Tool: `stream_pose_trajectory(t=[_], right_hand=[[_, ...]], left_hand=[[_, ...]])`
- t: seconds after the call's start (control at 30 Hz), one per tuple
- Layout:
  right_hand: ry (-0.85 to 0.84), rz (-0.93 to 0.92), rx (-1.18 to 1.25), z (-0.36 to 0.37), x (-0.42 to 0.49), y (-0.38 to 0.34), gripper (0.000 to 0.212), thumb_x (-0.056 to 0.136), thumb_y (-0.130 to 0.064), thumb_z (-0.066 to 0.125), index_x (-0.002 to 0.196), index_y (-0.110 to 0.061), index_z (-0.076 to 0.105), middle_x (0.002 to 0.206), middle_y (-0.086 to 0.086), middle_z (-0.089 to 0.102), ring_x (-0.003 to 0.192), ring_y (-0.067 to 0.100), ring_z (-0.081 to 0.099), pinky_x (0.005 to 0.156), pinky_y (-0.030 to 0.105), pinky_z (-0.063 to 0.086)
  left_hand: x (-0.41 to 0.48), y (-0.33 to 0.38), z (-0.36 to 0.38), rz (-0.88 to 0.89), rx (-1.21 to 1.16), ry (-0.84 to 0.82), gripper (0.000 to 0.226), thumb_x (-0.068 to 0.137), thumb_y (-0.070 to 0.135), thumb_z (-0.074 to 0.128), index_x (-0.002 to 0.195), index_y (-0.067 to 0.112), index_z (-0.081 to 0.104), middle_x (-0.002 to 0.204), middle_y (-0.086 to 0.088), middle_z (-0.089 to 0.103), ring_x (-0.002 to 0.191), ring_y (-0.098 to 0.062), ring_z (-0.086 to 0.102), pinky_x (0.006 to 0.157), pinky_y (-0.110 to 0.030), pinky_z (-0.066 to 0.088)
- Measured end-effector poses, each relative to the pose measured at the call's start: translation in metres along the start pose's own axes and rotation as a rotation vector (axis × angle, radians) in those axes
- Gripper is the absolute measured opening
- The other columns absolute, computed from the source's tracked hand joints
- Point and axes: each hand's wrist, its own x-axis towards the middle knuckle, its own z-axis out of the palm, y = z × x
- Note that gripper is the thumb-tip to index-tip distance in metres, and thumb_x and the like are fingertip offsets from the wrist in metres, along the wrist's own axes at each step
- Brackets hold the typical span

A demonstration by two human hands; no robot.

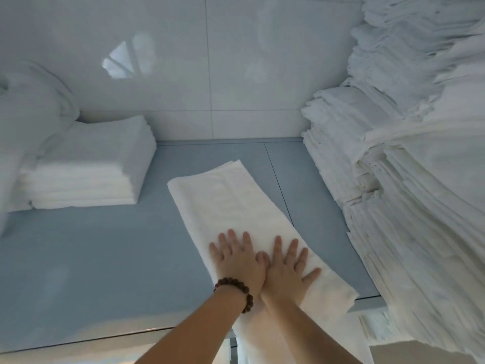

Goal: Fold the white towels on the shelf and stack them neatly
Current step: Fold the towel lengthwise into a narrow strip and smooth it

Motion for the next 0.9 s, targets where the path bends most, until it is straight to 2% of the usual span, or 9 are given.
stream_pose_trajectory(t=[0.1,0.2,0.27,0.33,0.43,0.5,0.67,0.8,0.9], right_hand=[[0.094,-0.149,-0.012,-0.01,0.006,0.014,0.056,0.093,-0.055,0.009,0.148,-0.041,0.007,0.158,-0.001,0.011,0.143,0.026,0.012,0.111,0.059,0.004],[0.182,-0.426,-0.075,-0.02,0.025,0.04,0.054,0.093,-0.055,0.018,0.14,-0.036,0.036,0.138,0.002,0.05,0.123,0.029,0.048,0.103,0.05,0.032],[0.097,-0.607,-0.189,-0.02,0.034,0.055,0.054,0.095,-0.057,0.01,0.143,-0.039,0.028,0.149,-0.003,0.038,0.137,0.026,0.035,0.108,0.048,0.016],[0.043,-0.743,-0.218,-0.018,0.036,0.058,0.059,0.091,-0.062,0.0,0.146,-0.043,0.011,0.157,-0.01,0.011,0.146,0.02,0.006,0.111,0.049,-0.002],[0.064,-0.696,-0.144,-0.009,0.025,0.043,0.067,0.085,-0.065,-0.007,0.147,-0.041,-0.001,0.155,-0.012,-0.012,0.143,0.017,-0.018,0.112,0.046,-0.012],[0.061,-0.601,-0.124,-0.004,0.013,0.028,0.067,0.085,-0.062,-0.008,0.147,-0.038,-0.007,0.152,-0.011,-0.02,0.142,0.019,-0.022,0.112,0.047,-0.013],[-0.058,-0.603,-0.115,-0.011,0.013,0.029,0.079,0.074,-0.068,-0.016,0.147,-0.038,-0.007,0.153,-0.01,-0.023,0.142,0.016,-0.022,0.116,0.044,-0.011],[-0.17,-0.725,-0.184,-0.024,0.011,0.056,0.094,0.066,-0.079,-0.014,0.149,-0.036,0.0,0.157,-0.005,-0.016,0.144,0.016,-0.016,0.117,0.04,-0.006],[-0.171,-0.805,-0.242,-0.025,-0.004,0.077,0.098,0.063,-0.077,-0.023,0.149,-0.033,-0.004,0.155,-0.004,-0.02,0.143,0.016,-0.018,0.119,0.043,-0.002]], left_hand=[[0.002,-0.019,0.015,0.015,0.005,0.112,0.066,0.088,0.053,-0.005,0.148,0.025,-0.013,0.156,-0.012,-0.019,0.142,-0.033,-0.02,0.115,-0.051,-0.01],[0.013,-0.032,0.017,0.076,0.063,0.142,0.076,0.077,0.058,-0.015,0.148,0.029,-0.014,0.156,-0.009,-0.018,0.142,-0.032,-0.019,0.114,-0.05,-0.012],[0.026,-0.042,0.013,0.134,0.092,0.148,0.076,0.078,0.06,-0.014,0.148,0.031,-0.013,0.157,-0.008,-0.015,0.143,-0.031,-0.017,0.115,-0.05,-0.01],[0.042,-0.054,0.008,0.214,0.132,0.149,0.074,0.08,0.062,-0.013,0.148,0.033,-0.012,0.157,-0.006,-0.014,0.144,-0.029,-0.016,0.116,-0.049,-0.008],[0.064,-0.072,0.0,0.346,0.205,0.127,0.077,0.077,0.067,-0.019,0.148,0.037,-0.011,0.158,-0.002,-0.013,0.144,-0.026,-0.015,0.117,-0.047,-0.006],[0.072,-0.078,-0.009,0.412,0.237,0.101,0.082,0.074,0.069,-0.023,0.148,0.038,-0.007,0.159,0.0,-0.009,0.145,-0.024,-0.012,0.117,-0.047,-0.005],[0.045,-0.077,-0.017,0.396,0.191,-0.015,0.063,0.094,0.058,0.013,0.15,0.03,0.001,0.159,-0.001,-0.006,0.145,-0.022,-0.009,0.117,-0.046,-0.006],[-0.016,-0.091,-0.005,0.442,0.179,-0.082,0.108,0.059,0.08,-0.027,0.15,0.028,-0.002,0.158,0.0,-0.012,0.144,-0.021,-0.014,0.117,-0.043,-0.008],[-0.049,-0.098,0.005,0.432,0.188,-0.078,0.109,0.058,0.085,-0.019,0.15,0.028,-0.009,0.155,0.001,-0.021,0.142,-0.018,-0.022,0.116,-0.043,-0.012]])
